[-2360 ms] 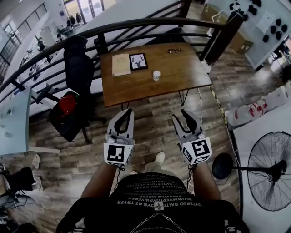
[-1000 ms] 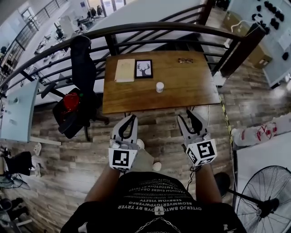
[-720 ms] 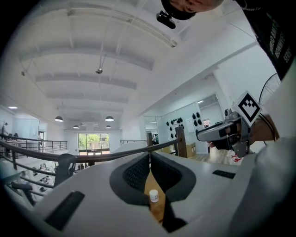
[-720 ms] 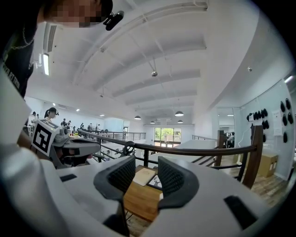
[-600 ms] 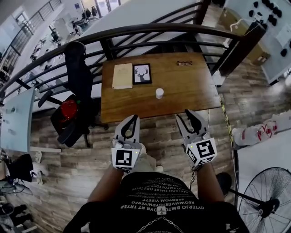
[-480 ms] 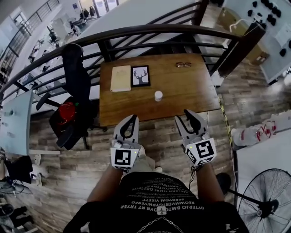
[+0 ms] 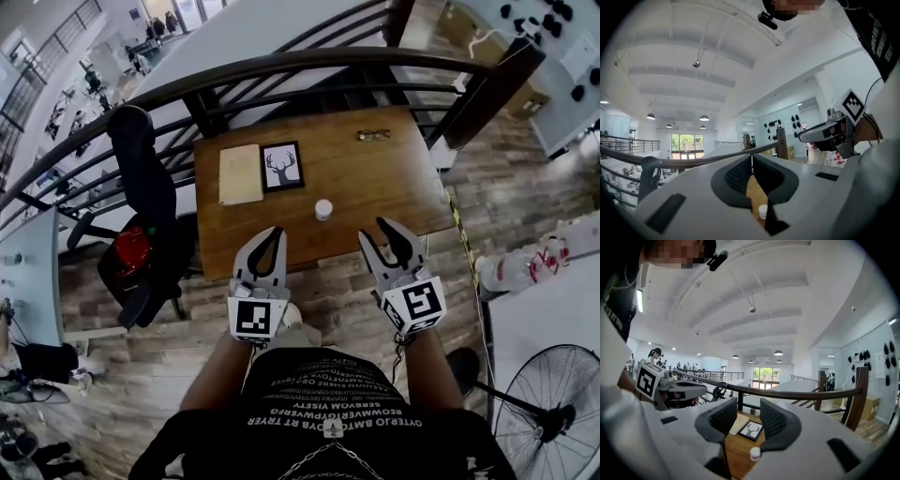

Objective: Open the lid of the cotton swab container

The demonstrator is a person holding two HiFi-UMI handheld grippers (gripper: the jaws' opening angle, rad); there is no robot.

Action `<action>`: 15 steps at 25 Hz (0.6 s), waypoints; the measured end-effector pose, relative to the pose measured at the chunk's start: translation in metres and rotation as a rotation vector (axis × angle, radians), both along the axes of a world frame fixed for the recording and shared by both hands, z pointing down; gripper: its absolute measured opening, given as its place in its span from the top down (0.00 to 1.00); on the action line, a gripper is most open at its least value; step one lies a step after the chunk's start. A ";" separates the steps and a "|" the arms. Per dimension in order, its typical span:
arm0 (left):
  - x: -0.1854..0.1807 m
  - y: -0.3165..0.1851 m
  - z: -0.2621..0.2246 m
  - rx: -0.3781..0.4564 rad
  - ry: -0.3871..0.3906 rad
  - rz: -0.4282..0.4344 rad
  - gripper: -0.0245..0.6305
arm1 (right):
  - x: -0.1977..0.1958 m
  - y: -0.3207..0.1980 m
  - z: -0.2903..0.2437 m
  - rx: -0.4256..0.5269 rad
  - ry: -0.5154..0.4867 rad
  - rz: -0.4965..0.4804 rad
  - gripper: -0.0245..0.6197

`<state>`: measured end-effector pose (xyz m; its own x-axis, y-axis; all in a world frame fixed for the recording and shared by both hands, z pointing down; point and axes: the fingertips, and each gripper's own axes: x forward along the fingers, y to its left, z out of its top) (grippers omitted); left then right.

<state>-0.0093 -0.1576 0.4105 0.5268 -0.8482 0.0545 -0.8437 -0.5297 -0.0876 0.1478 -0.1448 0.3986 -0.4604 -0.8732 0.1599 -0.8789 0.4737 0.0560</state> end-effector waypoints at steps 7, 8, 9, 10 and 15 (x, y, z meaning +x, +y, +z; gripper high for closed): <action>-0.007 -0.039 0.001 -0.003 0.003 0.060 0.91 | -0.010 -0.031 -0.009 0.020 -0.008 0.038 0.71; -0.007 -0.044 0.002 -0.002 0.009 0.067 0.91 | -0.010 -0.035 -0.010 0.022 -0.012 0.045 0.71; -0.008 -0.049 0.003 -0.001 0.013 0.074 0.91 | -0.011 -0.040 -0.010 0.022 -0.017 0.052 0.71; -0.009 -0.054 0.005 -0.002 0.012 0.082 0.91 | -0.012 -0.043 -0.011 0.021 -0.021 0.057 0.71; -0.009 -0.065 0.026 -0.045 -0.008 0.101 0.91 | -0.015 -0.055 -0.010 0.017 -0.010 0.077 0.71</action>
